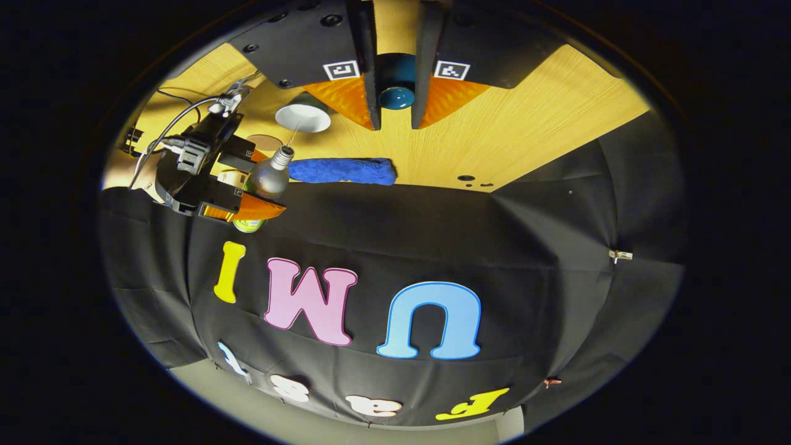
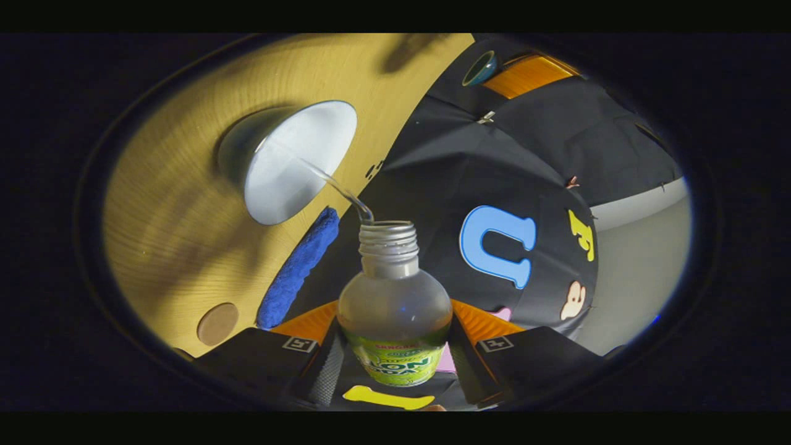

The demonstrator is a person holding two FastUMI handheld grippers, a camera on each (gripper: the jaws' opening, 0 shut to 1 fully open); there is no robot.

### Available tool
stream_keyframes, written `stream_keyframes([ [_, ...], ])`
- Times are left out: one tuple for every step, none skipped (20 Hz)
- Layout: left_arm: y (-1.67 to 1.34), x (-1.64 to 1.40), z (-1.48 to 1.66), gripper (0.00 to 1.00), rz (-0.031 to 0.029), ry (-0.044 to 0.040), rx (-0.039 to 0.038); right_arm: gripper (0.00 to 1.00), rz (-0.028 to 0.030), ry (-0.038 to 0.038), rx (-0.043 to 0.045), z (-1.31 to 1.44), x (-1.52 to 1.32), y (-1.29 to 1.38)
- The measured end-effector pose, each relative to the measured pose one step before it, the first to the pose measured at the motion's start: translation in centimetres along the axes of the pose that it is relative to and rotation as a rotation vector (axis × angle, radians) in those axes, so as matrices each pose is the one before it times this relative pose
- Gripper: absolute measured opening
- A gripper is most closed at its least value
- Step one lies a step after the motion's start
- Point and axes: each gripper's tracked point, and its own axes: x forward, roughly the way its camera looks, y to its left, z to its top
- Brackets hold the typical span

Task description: Open the teacup lid with one hand, grasp the water bottle and pour water into the teacup with the other hand; after pouring, place the water bottle on the coaster and then close the teacup lid.

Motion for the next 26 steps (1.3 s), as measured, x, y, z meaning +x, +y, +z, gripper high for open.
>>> stream_keyframes([
  [0.007,0.075,-0.087,0.30,-0.00115,-0.00001,-0.00073,0.79,-0.00067,-0.00095,-0.00315,-0.076,0.006,-0.021],
  [-0.021,-0.008,0.006,0.30,-0.00051,0.00108,-0.00014,0.79,-0.00046,-0.00156,-0.00042,-0.046,0.183,0.089],
  [0.060,-0.086,-0.044,0.30,0.00011,0.00105,-0.00025,0.79,-0.00028,-0.00264,0.00013,0.056,0.012,-0.012],
  [0.003,-0.080,0.072,0.30,-0.00102,-0.00014,-0.00013,0.79,-0.00162,-0.00286,-0.00130,0.167,-0.025,-0.088],
  [-0.021,-0.104,-0.071,0.30,0.00066,-0.00016,0.00032,0.79,-0.00119,-0.00221,-0.00148,-0.026,-0.007,-0.022],
  [0.023,-0.014,0.059,0.30,-0.00037,-0.00013,0.00073,0.79,-0.00194,-0.00304,-0.00381,0.092,0.024,-0.065],
  [-0.011,0.019,0.002,0.30,0.00167,-0.00089,0.00088,0.79,-0.00261,-0.00410,-0.00605,0.135,-0.099,-0.146],
  [0.002,-0.010,0.108,0.30,-0.00082,-0.00087,0.00134,0.79,-0.00202,-0.00201,-0.00626,-0.005,-0.043,-0.155],
  [-0.072,0.050,-0.020,0.30,-0.00073,-0.00153,0.00204,0.79,-0.00061,-0.00242,-0.00299,0.006,0.018,-0.001],
  [-0.094,0.006,0.151,0.30,-0.00229,-0.00066,0.00071,0.79,0.00222,-0.00114,-0.00070,-0.016,0.072,0.080],
  [-0.091,-0.046,-0.153,0.30,-0.00357,-0.00055,-0.00087,0.79,0.00088,-0.00119,-0.00174,-0.003,0.038,-0.033],
  [-0.048,-0.115,0.091,0.30,-0.00254,-0.00083,-0.00066,0.79,-0.00066,-0.00088,0.00012,0.060,-0.044,-0.003],
  [-0.080,0.090,-0.052,0.30,0.00014,-0.00052,0.00057,0.79,0.00025,-0.00168,-0.00044,0.096,-0.024,0.033],
  [0.070,-0.052,-0.052,0.30,0.00183,0.00055,0.00242,0.79,-0.00093,-0.00129,-0.00315,0.044,0.008,-0.047],
  [0.174,-0.160,-0.004,0.30,0.00305,-0.00029,0.00367,0.79,-0.00222,-0.00354,-0.00475,0.136,-0.063,-0.111],
  [0.169,-0.055,0.059,0.29,0.00373,-0.00027,0.00295,0.79,-0.00065,-0.00400,-0.00377,0.016,0.092,-0.031],
  [0.044,0.000,-0.013,0.29,0.00343,-0.00106,0.00032,0.79,0.00304,-0.00162,-0.00066,0.000,0.025,0.055],
  [0.167,-0.124,0.118,0.29,0.00245,-0.00097,-0.00085,0.79,0.00416,0.00290,0.00218,0.008,0.012,0.050],
  [0.007,0.071,-0.097,0.30,0.00180,-0.00086,0.00049,0.79,0.00399,0.00285,0.00210,-0.026,-0.051,0.093],
  [-0.026,0.018,0.066,0.30,0.00007,0.00129,0.00115,0.79,0.00195,0.00207,-0.00081,0.051,-0.115,0.011],
  [0.031,-0.158,-0.128,0.30,-0.00173,0.00113,0.00060,0.79,-0.00075,-0.00106,-0.00505,0.045,-0.049,-0.042],
  [-0.051,0.026,-0.043,0.30,-0.00318,0.00125,-0.00311,0.79,-0.00043,-0.00201,-0.00513,-0.015,0.050,-0.065],
  [-0.096,-0.063,-0.022,0.30,-0.00485,0.00091,-0.00798,0.79,-0.00098,-0.00172,-0.00215,-0.067,0.001,-0.053],
  [-0.029,0.033,-0.016,0.30,-0.00049,0.00145,-0.00699,0.79,0.00543,-0.00284,0.00224,-0.019,0.073,0.134],
  [0.185,-0.067,-0.169,0.30,0.00239,0.00207,-0.00593,0.79,0.00907,0.00010,0.01043,-0.006,0.035,0.203],
  [0.114,-0.086,0.056,0.29,0.00423,0.00081,-0.00365,0.79,0.00637,0.00041,0.01139,-0.101,0.016,0.103],
])
